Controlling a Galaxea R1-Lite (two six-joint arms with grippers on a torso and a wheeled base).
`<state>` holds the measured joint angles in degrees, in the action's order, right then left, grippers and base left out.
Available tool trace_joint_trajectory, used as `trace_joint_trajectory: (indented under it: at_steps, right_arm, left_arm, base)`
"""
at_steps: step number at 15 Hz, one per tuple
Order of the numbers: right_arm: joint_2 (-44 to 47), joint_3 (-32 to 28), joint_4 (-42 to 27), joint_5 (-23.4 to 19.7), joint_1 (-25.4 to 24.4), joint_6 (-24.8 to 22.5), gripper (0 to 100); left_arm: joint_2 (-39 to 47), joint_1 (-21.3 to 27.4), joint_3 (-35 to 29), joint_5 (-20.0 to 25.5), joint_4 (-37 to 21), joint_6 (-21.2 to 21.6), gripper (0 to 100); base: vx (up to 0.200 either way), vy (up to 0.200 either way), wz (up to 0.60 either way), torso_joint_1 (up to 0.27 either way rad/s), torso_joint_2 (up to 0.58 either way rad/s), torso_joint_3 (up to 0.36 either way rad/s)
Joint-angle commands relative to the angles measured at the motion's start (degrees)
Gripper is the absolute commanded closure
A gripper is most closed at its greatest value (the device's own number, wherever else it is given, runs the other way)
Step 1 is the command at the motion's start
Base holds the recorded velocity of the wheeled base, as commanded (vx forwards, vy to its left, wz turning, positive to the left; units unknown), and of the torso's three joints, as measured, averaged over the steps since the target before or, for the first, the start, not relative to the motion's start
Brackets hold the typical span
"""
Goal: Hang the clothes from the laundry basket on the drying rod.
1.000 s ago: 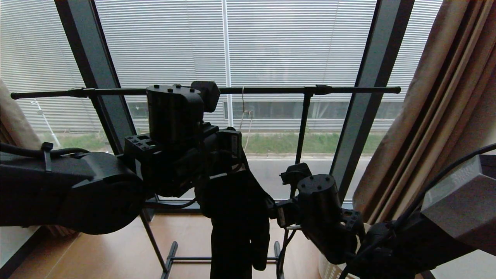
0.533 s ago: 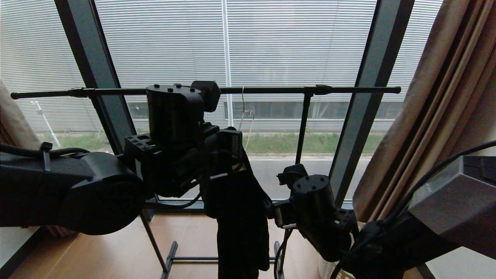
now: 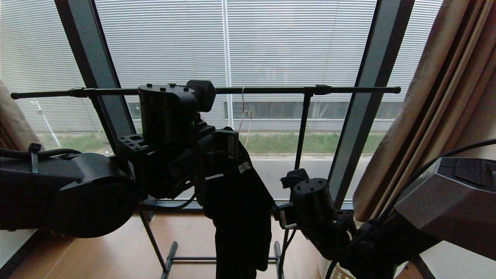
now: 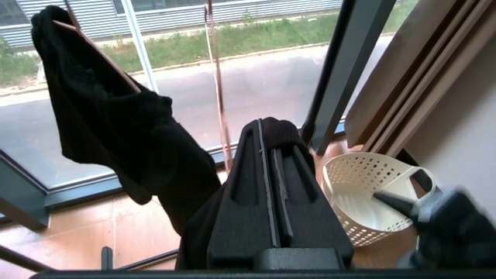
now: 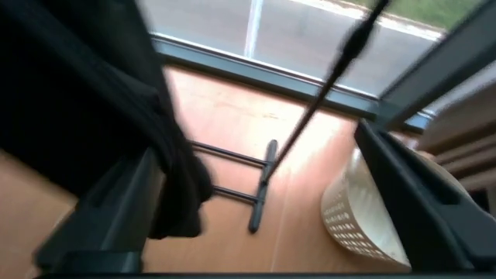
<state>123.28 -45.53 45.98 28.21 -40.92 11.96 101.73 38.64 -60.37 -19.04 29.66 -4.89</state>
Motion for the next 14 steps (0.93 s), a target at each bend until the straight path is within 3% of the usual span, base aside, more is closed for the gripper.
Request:
trace_joint_trajectory:
  at_steps: [1,5,9,14]
  right_arm:
    - [-0.1,0.0,0.1,0.0,1.2,0.3,100]
    - [-2.1,0.5,0.0,0.1,3.6,0.4,100]
    - [-11.2,1.2,-2.1,0.4,7.7,-1.6,100]
    - [-21.2,-4.3,-12.6,0.6,7.9,-6.0,100]
  left_arm:
    - [-0.4,-0.4,0.3,0.0,0.0,0.0,100]
    - [-0.8,-0.6,1.1,0.1,0.0,0.0,100]
    - [-1.7,-2.3,5.0,0.6,-0.4,0.0,100]
    - [-4.7,-3.5,6.0,5.2,-10.1,0.0,100]
  base:
    - [0.000,0.000,0.00,0.000,0.00,0.000]
    - [0.000,0.000,0.00,0.000,0.00,0.000]
    - [0.000,0.000,0.00,0.000,0.00,0.000]
    - [0.000,0.000,0.00,0.000,0.00,0.000]
